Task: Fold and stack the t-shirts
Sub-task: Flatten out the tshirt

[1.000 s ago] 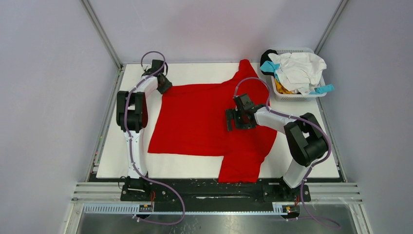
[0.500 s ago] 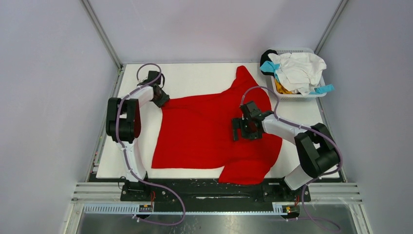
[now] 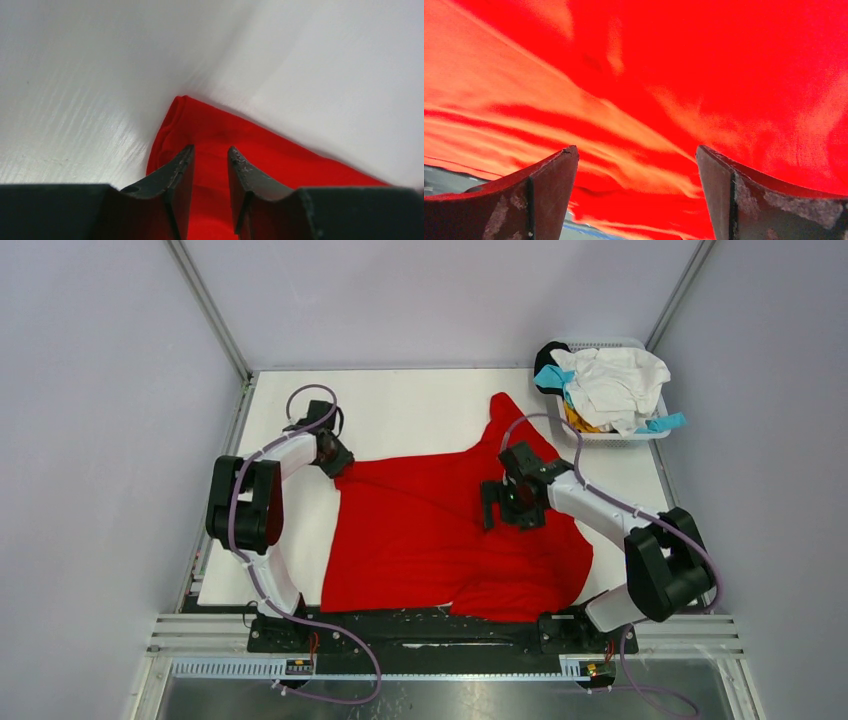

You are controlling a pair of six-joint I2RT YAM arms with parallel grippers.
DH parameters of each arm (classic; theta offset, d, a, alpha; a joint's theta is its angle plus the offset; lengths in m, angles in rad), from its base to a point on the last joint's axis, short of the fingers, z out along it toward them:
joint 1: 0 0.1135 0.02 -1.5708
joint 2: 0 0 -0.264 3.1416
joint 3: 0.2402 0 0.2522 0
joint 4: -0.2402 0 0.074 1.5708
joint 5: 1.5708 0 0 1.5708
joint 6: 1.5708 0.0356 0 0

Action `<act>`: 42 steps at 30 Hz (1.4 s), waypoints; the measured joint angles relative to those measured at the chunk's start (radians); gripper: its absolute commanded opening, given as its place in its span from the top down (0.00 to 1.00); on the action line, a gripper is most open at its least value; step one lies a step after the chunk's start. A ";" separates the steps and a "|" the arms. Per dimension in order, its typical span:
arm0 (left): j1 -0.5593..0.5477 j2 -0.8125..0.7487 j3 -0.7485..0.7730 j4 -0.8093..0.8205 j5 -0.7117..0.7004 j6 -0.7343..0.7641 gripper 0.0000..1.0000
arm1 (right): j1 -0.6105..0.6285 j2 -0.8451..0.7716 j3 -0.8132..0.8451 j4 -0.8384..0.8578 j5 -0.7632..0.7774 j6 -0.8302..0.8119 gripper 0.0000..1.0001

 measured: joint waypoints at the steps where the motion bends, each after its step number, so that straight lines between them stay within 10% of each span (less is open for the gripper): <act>1: 0.000 -0.001 0.005 -0.001 0.003 0.001 0.66 | 0.000 0.014 0.035 0.024 -0.013 0.002 0.06; 26: -0.147 0.082 0.088 -0.016 0.109 0.002 0.64 | 0.035 0.359 0.246 0.278 -0.175 0.038 0.08; 42: -0.083 0.397 0.557 0.002 0.023 -0.051 0.57 | 0.035 0.372 0.261 0.264 -0.177 0.008 0.10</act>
